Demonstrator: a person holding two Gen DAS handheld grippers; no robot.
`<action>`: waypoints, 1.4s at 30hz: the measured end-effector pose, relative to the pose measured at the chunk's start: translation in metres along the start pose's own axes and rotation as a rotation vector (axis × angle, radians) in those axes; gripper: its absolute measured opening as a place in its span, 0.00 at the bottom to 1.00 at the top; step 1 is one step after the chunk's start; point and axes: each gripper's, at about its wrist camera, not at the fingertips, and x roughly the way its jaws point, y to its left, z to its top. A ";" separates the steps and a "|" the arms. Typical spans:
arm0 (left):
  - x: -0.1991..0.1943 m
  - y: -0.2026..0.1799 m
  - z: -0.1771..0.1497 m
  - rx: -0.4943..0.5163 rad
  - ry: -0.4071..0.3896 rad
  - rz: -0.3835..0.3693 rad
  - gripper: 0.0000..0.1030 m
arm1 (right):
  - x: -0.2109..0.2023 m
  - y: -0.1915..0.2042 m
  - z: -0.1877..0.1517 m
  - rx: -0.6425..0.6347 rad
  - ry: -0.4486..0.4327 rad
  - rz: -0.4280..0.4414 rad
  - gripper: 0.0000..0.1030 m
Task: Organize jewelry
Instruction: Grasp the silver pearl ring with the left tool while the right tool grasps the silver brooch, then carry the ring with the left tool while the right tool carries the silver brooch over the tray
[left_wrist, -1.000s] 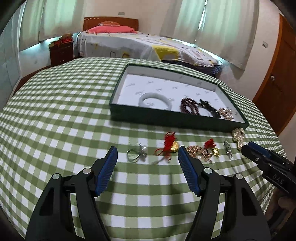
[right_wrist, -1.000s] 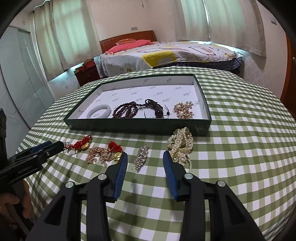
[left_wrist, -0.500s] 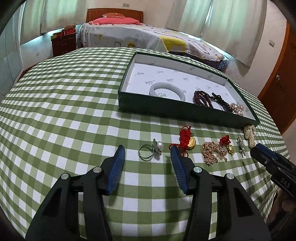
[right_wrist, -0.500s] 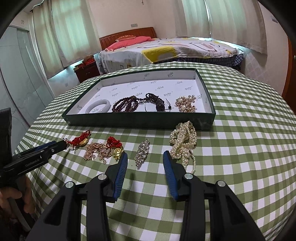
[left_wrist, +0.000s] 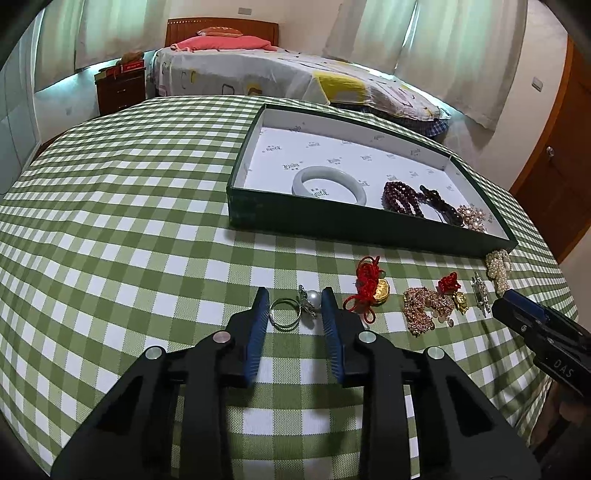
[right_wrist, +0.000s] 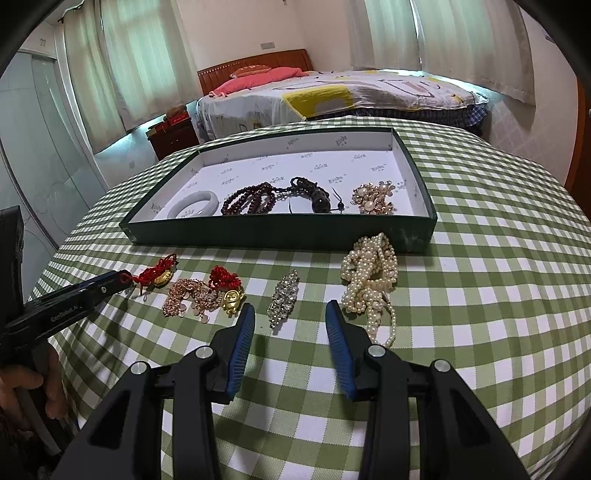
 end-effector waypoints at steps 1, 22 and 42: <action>0.000 0.000 0.000 -0.001 0.000 -0.001 0.28 | 0.000 0.001 0.000 -0.001 -0.002 0.001 0.39; -0.014 0.006 0.004 -0.004 -0.036 0.012 0.27 | 0.022 0.008 0.010 -0.052 0.038 -0.029 0.29; -0.022 -0.001 0.007 0.012 -0.061 -0.001 0.28 | -0.005 0.009 0.009 -0.088 -0.016 -0.033 0.14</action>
